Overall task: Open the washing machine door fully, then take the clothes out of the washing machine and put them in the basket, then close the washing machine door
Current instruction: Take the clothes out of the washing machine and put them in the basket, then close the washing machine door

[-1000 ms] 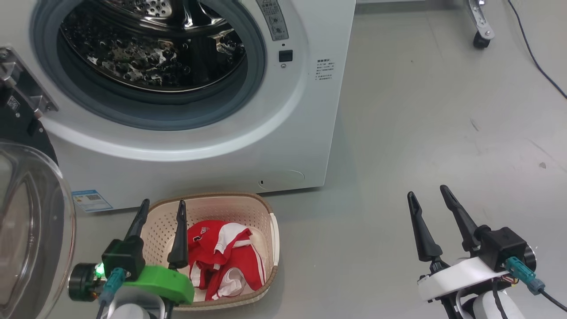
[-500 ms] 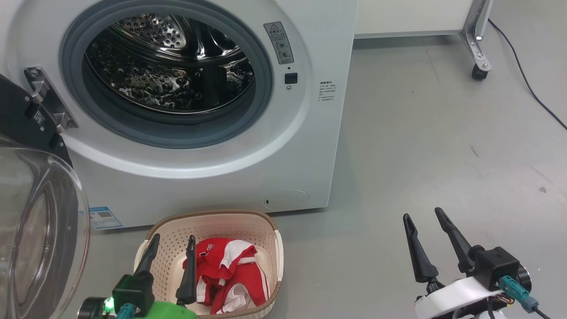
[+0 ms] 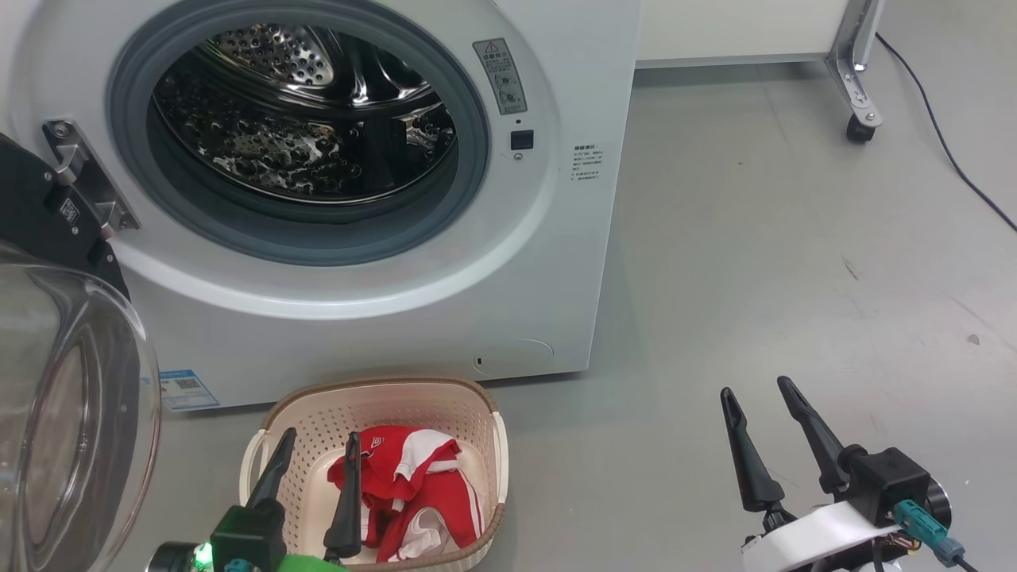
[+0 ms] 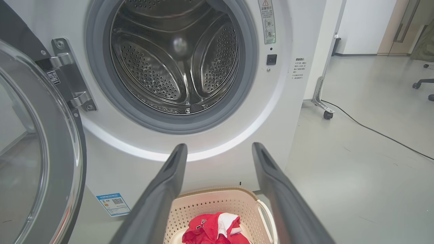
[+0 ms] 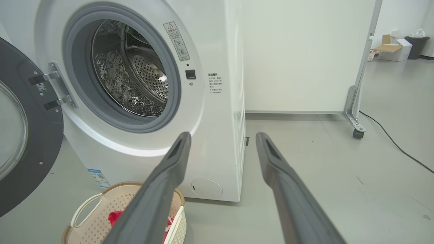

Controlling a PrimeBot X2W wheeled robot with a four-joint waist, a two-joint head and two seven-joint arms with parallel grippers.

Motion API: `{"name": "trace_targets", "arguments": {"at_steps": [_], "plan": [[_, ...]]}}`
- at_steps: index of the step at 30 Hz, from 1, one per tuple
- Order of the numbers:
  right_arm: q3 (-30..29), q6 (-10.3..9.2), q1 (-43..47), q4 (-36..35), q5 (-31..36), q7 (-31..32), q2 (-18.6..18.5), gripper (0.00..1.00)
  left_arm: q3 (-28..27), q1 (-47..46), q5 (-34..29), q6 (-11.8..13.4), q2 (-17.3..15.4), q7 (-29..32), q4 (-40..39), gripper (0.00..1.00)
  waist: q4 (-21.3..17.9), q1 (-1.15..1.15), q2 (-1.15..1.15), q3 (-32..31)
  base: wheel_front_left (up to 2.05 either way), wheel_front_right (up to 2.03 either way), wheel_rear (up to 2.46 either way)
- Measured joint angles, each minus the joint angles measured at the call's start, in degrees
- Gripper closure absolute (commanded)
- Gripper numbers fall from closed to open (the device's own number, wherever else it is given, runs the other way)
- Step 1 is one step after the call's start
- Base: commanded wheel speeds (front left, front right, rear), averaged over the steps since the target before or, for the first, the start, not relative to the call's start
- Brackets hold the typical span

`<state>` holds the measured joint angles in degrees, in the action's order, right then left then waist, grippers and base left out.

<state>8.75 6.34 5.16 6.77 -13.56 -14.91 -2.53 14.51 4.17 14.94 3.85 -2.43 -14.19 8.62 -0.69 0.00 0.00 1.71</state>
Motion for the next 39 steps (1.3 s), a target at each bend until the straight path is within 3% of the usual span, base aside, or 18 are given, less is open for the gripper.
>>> {"name": "trace_targets", "arguments": {"at_steps": [22, 39], "plan": [[0.2, -0.02, 0.0, -0.8, 0.0, 0.0, 0.0, 0.0, 0.5, 0.9, -0.4, 1.0, -0.1, 1.0, -3.6, 0.0, 0.1, 0.0, 0.0, 0.8, -0.07, 0.07, 0.0], [0.4, -0.04, 0.0, -0.8, 0.0, 0.0, 0.1, 0.0, 0.6, 1.4, -0.6, 1.2, -0.1, 1.6, -4.9, 0.0, 0.3, 0.0, 0.0, 0.5, -0.7, 0.7, 0.0]]}}
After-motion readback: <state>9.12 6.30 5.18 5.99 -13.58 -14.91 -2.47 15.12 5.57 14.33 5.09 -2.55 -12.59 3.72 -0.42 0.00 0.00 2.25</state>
